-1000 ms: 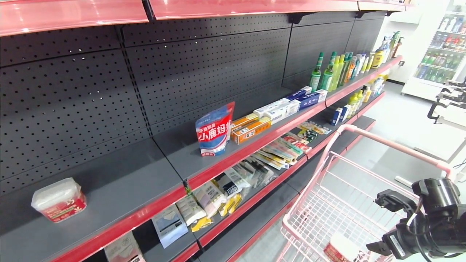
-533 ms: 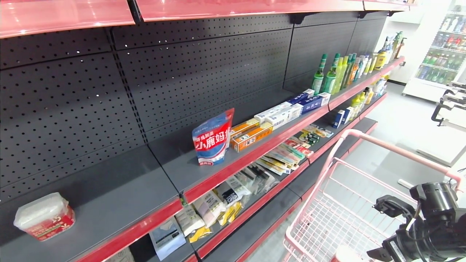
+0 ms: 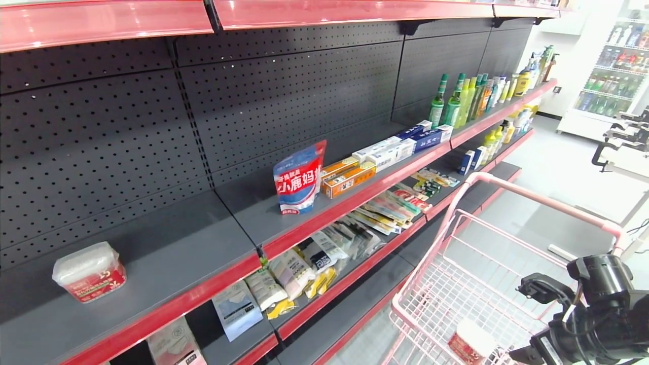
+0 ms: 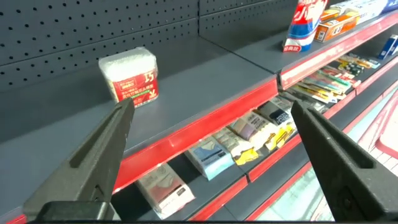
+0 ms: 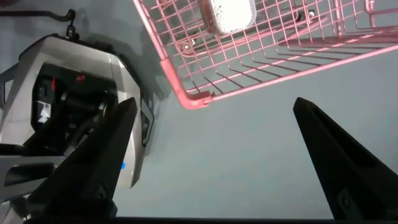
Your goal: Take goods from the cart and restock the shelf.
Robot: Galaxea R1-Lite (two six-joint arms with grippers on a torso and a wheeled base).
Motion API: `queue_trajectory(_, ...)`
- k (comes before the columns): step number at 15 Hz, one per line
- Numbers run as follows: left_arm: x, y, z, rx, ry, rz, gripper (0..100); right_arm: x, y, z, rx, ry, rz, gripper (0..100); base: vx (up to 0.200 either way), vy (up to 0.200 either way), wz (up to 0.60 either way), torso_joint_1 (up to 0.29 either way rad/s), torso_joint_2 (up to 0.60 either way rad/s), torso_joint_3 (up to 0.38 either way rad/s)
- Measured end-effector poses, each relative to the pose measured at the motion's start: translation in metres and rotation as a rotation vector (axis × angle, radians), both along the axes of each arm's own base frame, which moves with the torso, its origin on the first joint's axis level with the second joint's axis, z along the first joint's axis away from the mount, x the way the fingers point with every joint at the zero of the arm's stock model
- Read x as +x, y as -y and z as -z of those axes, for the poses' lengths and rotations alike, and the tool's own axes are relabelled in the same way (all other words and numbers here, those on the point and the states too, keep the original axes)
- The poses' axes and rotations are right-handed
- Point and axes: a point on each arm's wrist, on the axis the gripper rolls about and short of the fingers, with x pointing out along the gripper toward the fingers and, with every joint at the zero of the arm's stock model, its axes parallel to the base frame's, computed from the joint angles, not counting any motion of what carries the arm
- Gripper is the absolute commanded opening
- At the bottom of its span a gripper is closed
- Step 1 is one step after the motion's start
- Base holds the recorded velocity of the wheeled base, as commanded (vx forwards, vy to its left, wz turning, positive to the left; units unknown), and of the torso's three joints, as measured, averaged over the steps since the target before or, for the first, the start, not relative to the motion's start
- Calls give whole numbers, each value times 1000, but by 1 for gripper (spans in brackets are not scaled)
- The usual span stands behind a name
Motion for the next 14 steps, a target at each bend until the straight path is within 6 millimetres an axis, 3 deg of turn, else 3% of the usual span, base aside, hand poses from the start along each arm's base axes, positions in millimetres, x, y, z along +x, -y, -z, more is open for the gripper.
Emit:
queue_trajectory(5, 0, 0, 0, 0, 0, 0, 100, 21, -2, 14, -2, 8, -22, 100, 0, 0, 0, -6, 10, 10)
queue_trajectory(14, 0, 0, 0, -1, 0, 0, 100, 46, -1, 46, -15, -50, -82, 100, 0, 0, 0, -89, 200, 106)
